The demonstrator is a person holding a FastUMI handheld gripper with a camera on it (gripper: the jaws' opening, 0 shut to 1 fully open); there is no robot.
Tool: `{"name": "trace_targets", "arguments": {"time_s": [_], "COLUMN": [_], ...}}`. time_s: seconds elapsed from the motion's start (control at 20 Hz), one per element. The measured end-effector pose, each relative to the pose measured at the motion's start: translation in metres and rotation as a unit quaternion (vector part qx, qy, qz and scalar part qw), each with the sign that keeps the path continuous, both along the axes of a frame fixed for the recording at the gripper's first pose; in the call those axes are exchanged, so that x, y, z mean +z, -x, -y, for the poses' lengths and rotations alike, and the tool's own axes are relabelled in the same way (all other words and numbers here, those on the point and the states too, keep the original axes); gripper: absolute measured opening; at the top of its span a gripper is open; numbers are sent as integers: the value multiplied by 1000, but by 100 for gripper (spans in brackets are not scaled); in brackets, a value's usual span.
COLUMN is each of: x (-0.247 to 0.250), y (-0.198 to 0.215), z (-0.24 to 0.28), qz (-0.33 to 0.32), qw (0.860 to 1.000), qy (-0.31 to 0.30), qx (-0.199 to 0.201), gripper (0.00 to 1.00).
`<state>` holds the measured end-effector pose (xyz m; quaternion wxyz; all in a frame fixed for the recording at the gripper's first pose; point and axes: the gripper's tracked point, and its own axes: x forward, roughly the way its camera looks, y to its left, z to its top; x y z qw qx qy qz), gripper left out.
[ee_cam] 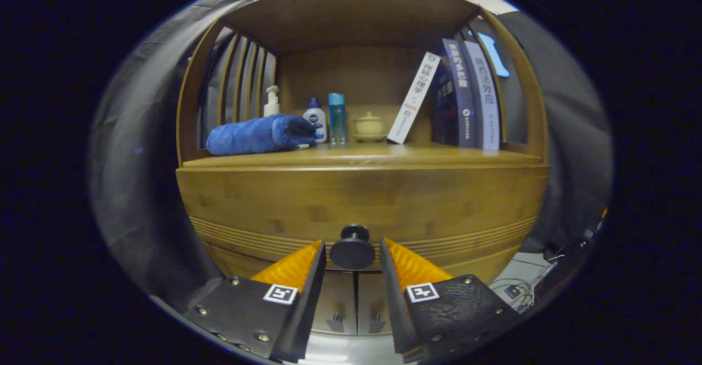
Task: Pull open the drawer, take out the items inside it, and place them on the countertop above the cabinet.
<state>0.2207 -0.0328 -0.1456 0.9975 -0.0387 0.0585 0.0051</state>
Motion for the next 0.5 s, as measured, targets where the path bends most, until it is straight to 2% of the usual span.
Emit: {"name": "trace_targets", "arguments": {"time_s": [0.1, 0.2, 0.3, 0.45, 0.5], "x": [1, 2, 2, 2, 0], "y": [-5, -3, -5, -9, -9], "z": [6, 6, 8, 4, 7], "qz": [9, 14, 22, 51, 43], "qw": [1000, 999, 998, 998, 998], "qy": [12, -3, -9, 18, 32], "qx": [-16, -40, -64, -41, -36], "gripper": [60, 44, 44, 43, 44]}}
